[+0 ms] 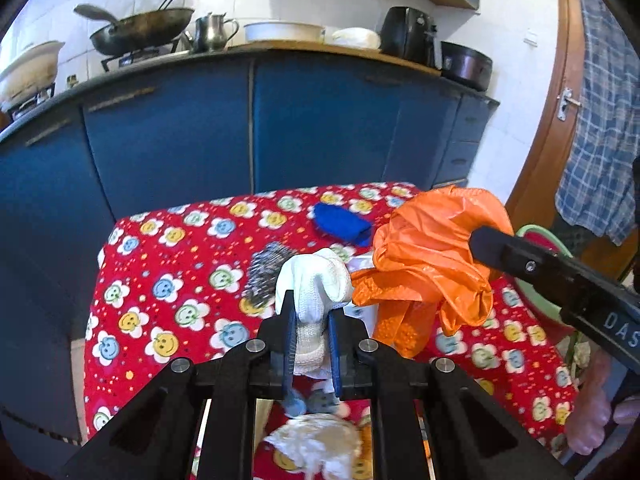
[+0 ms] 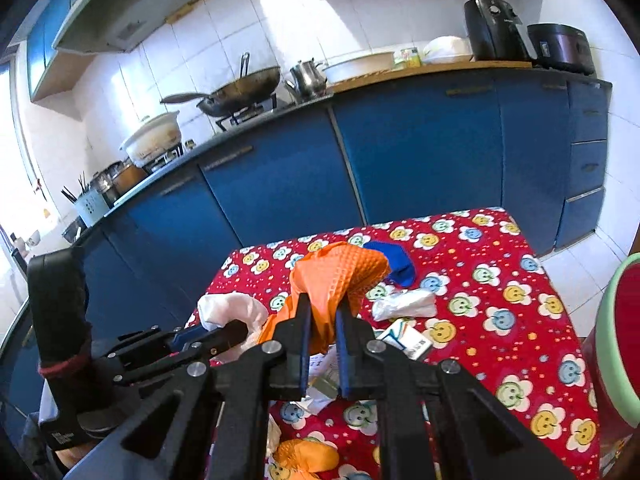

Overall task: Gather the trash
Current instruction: 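Carry both items over the red bucket and open both tools to drop them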

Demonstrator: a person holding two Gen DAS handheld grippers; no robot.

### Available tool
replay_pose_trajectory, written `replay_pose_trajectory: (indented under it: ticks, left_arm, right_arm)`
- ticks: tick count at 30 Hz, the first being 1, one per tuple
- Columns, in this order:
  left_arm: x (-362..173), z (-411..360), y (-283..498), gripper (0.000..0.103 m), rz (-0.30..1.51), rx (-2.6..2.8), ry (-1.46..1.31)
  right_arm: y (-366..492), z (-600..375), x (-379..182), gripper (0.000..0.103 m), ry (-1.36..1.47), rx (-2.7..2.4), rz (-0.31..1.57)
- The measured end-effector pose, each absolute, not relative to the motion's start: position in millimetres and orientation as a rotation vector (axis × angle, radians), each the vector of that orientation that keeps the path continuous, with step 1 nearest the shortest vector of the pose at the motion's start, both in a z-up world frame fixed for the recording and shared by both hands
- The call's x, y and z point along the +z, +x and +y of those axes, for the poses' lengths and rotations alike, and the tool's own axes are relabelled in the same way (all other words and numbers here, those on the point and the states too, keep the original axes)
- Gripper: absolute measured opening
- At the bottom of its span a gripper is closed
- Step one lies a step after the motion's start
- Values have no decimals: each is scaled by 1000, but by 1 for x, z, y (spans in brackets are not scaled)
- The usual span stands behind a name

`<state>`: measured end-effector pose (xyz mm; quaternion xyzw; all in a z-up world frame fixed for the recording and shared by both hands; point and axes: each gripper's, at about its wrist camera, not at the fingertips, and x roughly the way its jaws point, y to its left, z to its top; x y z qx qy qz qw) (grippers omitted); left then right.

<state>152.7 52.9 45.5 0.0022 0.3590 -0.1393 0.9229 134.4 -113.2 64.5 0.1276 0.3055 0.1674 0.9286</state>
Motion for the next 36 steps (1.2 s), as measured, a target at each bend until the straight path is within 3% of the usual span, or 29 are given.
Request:
replay_pose_trajectory:
  ticks: [24, 36]
  left_arm:
    - [91, -100, 136, 14, 675, -503, 75]
    - [75, -208, 153, 14, 700, -669, 108]
  right_arm:
    - [81, -282, 96, 12, 312, 110, 512]
    - [79, -374, 65, 12, 341, -78, 588]
